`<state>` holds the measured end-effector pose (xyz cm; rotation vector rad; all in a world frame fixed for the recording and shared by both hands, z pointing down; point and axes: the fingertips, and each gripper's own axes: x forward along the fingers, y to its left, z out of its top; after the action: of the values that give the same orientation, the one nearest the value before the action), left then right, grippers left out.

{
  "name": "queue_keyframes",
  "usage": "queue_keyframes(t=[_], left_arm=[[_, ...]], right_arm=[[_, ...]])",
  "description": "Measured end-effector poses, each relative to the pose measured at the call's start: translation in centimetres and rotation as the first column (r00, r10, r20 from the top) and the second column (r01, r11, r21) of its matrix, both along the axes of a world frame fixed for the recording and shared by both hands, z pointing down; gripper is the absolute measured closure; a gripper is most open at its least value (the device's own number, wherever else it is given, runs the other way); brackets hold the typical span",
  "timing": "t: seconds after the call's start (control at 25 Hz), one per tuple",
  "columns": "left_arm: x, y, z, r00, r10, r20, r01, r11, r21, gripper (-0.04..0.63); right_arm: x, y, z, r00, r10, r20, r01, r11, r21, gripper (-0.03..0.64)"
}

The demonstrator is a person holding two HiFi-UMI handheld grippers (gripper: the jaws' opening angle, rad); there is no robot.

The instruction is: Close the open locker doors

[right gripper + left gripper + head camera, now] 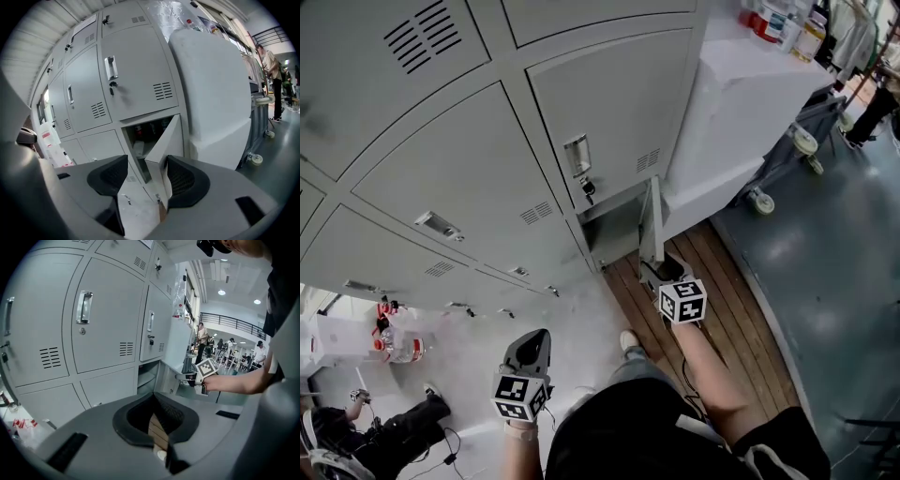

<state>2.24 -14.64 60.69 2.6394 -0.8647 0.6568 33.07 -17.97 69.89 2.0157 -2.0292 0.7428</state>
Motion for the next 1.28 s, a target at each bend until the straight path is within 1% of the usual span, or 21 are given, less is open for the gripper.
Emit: queue_keyframes(t=[0.24,0.52,0.92,1.28], left_arm=[[-2.9,0.6,0.4,0.997,-0.072,0.014,0.072,0.997,-0.01,0.575],[-5.8,0.8,0.3,0.983,-0.18,0.023,0.18,0.984,-0.01,0.575],[-7.9,0.6,0.5,0.941,-0.337,0.034,0.337,0.941,-0.016,0.577],[-8.7,0.2,1.8,0.899,-0.437,0.041,0.438,0.899,-0.026,0.575]], right_arm=[[-3.8,-2.5,0.0,0.995,-0.097,0.015,0.097,0.995,0.012,0.334],[-7.1,-6.0,-0.2,0.982,-0.186,0.042,0.184,0.982,0.037,0.334],[-10.9,-10.9,0.3,0.942,-0.333,0.046,0.332,0.942,0.045,0.334],[-13.1,-14.6,1.7,0.901,-0.431,0.049,0.43,0.902,0.027,0.334]])
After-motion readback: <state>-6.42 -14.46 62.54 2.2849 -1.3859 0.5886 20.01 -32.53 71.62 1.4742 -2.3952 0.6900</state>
